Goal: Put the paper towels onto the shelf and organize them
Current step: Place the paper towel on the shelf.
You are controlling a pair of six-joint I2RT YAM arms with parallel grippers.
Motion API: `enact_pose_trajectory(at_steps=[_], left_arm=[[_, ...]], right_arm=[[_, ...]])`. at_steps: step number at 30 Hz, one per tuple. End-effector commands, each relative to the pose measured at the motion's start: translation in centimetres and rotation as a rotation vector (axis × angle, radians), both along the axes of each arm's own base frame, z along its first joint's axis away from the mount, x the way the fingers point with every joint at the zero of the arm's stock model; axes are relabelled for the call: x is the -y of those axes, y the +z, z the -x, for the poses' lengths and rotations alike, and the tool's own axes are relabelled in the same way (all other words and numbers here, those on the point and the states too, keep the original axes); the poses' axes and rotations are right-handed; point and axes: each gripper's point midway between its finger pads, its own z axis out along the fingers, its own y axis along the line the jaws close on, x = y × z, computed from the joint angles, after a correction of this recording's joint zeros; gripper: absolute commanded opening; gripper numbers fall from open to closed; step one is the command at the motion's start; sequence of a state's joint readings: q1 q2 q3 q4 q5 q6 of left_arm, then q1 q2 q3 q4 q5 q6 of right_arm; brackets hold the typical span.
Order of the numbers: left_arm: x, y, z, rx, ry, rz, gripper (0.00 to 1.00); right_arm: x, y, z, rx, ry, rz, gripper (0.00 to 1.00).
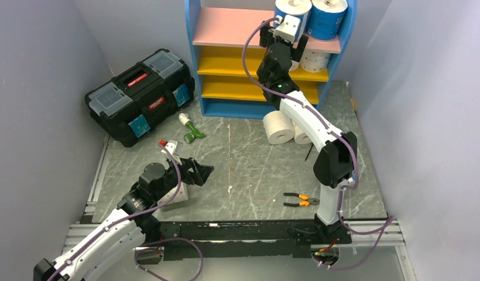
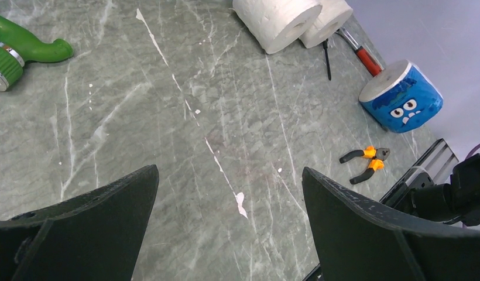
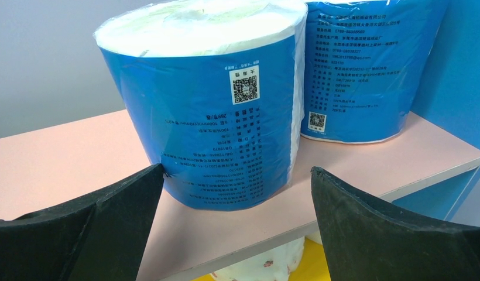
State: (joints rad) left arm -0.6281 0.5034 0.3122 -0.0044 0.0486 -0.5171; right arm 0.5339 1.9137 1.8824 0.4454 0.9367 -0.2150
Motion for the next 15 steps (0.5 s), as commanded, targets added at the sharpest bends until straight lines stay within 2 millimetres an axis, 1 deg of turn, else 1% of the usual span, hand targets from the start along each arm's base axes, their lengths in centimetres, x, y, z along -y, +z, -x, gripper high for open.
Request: enact_pose_trajectory(at_steps=[1,15], left_arm=[[0.62,2.01,-0.17,0.046,-0.023,0.032,0.99],[0.84,1.83,-0.21,0.037,-0.03,0.033,0.99]], right_arm=[[0.87,1.37,-0.09,0.031,-0.021,-0.028,0.97],[1.24,1.43,-0.82,0.03,-0.026,-0.022,0.97]])
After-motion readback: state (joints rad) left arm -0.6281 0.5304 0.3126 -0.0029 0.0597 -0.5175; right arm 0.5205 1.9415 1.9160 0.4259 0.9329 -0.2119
